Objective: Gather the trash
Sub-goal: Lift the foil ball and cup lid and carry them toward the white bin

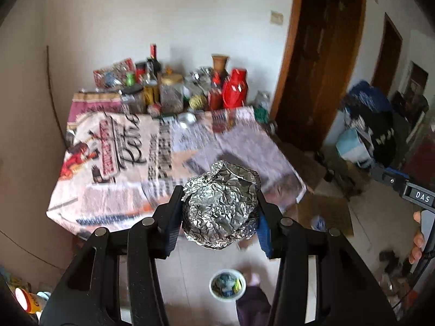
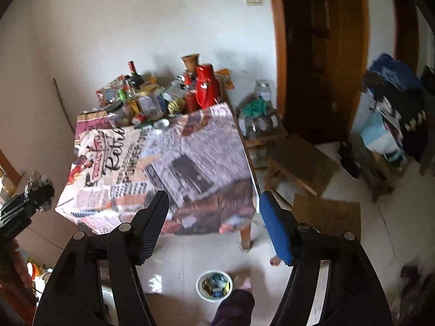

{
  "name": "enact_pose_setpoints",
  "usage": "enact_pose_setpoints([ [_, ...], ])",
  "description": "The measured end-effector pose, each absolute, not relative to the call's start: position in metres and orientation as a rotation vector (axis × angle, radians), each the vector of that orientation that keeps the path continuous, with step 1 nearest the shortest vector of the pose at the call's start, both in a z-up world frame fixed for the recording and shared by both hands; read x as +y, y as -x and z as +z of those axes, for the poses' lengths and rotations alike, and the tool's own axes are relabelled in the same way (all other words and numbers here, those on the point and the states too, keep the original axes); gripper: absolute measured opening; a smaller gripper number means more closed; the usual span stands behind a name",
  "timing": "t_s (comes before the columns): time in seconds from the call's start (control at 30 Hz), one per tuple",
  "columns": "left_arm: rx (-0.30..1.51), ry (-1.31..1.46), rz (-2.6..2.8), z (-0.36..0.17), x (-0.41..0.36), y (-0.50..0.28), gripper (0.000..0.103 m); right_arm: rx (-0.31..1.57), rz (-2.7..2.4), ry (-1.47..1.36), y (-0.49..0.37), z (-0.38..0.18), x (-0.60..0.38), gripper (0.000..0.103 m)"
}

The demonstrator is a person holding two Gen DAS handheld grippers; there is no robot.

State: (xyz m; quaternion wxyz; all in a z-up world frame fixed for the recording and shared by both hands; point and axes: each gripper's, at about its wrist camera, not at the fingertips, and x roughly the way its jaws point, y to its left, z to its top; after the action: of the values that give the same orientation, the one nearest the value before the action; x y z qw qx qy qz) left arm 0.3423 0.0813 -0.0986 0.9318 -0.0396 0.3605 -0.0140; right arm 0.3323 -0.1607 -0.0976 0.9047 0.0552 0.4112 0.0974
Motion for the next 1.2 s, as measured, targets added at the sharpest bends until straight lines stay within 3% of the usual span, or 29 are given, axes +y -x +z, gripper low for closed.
enact_pose_setpoints([
  [0.37, 0.929, 0.071, -0.107, -0.175, 0.048, -0.341, 0.047, 1.069, -0.008, -0.159, -0.305, -0.195, -0.215, 0.066],
  [0.47, 0.99, 0.071, -0.109, -0.21, 0.034, -0.353, 0.047, 1.122, -0.049, -0.209, -0.313, -0.233, -0.248, 0.076],
  [1.0, 1.272, 0.171, -0.026, -0.456, -0.063, -0.411, 0.047, 1.322, -0.189, -0.248, -0.446, -0.496, -0.391, 0.077],
  [1.2, 1.354, 0.174, 0.023, -0.516, -0.077, -0.412, 0.047, 1.325, -0.216, -0.206, -0.463, -0.537, -0.392, 0.077],
])
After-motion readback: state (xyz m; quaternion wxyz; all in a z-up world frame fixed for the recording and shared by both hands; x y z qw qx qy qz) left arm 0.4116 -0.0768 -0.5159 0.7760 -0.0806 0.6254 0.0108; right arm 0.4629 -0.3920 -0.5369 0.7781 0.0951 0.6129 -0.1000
